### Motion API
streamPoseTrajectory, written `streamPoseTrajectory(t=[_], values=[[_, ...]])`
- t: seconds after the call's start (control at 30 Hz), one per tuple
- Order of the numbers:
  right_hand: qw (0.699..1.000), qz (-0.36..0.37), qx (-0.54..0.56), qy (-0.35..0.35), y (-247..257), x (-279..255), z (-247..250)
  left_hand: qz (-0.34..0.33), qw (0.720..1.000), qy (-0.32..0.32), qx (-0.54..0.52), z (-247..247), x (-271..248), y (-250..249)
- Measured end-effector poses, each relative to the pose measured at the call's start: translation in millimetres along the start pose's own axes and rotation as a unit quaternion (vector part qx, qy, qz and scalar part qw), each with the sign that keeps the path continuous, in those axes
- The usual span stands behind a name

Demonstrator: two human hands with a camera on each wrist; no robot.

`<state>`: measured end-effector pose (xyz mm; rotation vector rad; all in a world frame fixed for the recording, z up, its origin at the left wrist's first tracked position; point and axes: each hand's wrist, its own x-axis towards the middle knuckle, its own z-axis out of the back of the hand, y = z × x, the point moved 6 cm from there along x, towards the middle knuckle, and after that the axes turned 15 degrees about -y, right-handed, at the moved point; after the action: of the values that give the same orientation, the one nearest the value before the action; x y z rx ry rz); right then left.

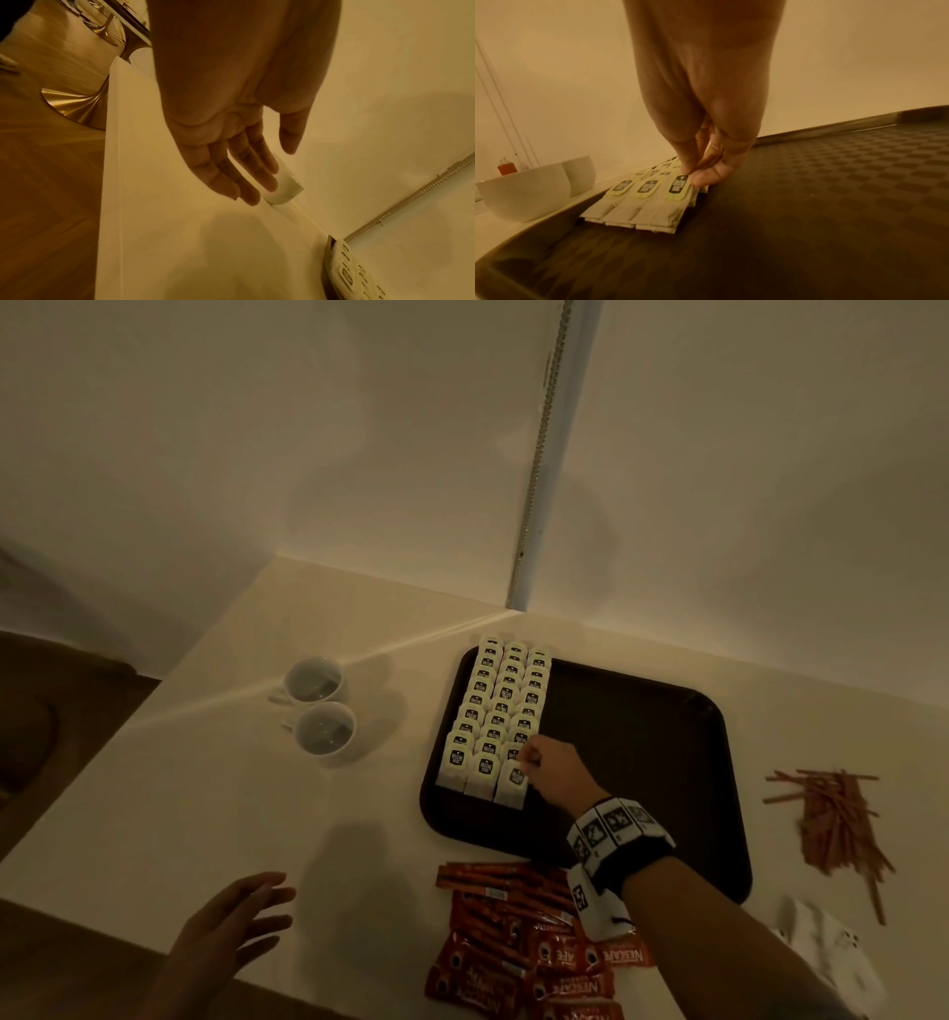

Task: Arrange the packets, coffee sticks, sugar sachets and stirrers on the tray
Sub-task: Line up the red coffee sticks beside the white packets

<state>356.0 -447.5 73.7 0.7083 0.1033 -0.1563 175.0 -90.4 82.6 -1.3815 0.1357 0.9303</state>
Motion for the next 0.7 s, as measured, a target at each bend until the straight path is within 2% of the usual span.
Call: streamPoseTrajectory(t=[0.17, 0.23, 0.33, 0.4, 0.47, 0.6, 0.7], values=[[1.0, 0.009, -0.014, -0.02, 6, -4, 13, -0.005, 1.0, 0.001, -0.004, -1, -1, 0], [0.999, 0.037, -0.024, 0.001, 13, -18, 20, -0.015, 1.0, -0.001, -0.003, 0, -2, -1], [0.988, 0.104, -0.045, 0.108, 25, -64, 21, -0.026, 1.0, -0.004, -0.001, 1, -2, -1], [0.971, 0.134, -0.058, 0.187, 29, -102, 13, -0.029, 1.0, 0.0, 0.001, 1, -4, 1], [0.953, 0.16, -0.098, 0.239, 27, -133, -3, -0.031, 0.999, 0.008, 0.003, 0, -7, 3], [0.916, 0.231, -0.221, 0.242, 17, -159, -34, -0.029, 0.999, 0.019, 0.01, -3, -11, 9], [0.905, 0.26, -0.256, 0.219, 14, -161, -47, -0.028, 0.999, 0.027, 0.013, -3, -13, 14]])
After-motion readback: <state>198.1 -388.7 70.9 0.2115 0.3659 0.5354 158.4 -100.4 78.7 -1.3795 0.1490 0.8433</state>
